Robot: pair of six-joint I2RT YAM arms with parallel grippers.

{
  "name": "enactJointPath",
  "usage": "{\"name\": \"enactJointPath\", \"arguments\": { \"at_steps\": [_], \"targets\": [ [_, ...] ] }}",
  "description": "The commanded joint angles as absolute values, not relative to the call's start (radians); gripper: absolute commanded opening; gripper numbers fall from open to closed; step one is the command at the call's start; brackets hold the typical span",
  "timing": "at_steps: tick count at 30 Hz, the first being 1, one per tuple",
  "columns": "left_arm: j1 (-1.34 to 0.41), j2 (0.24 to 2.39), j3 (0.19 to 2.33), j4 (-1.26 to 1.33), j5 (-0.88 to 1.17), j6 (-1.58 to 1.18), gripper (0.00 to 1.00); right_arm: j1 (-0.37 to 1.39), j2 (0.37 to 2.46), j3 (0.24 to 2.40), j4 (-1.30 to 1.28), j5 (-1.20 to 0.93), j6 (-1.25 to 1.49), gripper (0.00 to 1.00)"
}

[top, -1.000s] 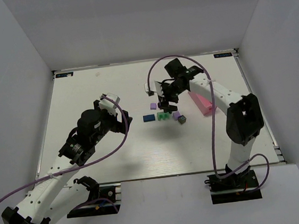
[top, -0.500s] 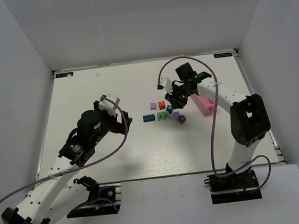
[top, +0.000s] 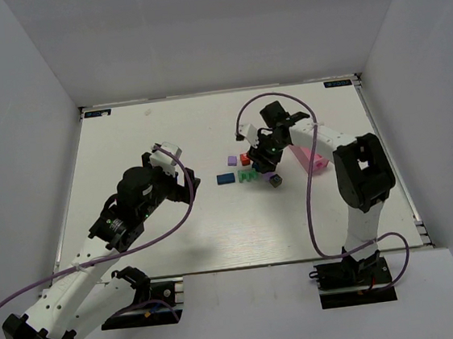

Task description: Build the wood block tower

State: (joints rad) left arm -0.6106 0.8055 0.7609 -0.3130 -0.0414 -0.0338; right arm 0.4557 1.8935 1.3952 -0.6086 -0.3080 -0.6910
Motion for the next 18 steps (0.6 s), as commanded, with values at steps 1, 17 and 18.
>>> {"name": "enactJointPath", "arguments": {
  "at_steps": [1, 17, 18],
  "targets": [
    [-0.609, 0.796, 0.756, -0.304, -0.043, -0.035, 1.00, 0.459, 1.920, 1.456, -0.588, -0.299, -0.701, 0.57],
    [-0.609, 0.796, 0.756, -0.304, -0.032, -0.035, 1.00, 0.459, 1.996, 1.520, -0.569, -0.268, -0.712, 0.64],
    [-0.609, 0.796, 0.756, -0.304, -0.032, -0.035, 1.00, 0.460, 2.003, 1.523, -0.569, -0.259, -0.712, 0.64]
  ]
}}
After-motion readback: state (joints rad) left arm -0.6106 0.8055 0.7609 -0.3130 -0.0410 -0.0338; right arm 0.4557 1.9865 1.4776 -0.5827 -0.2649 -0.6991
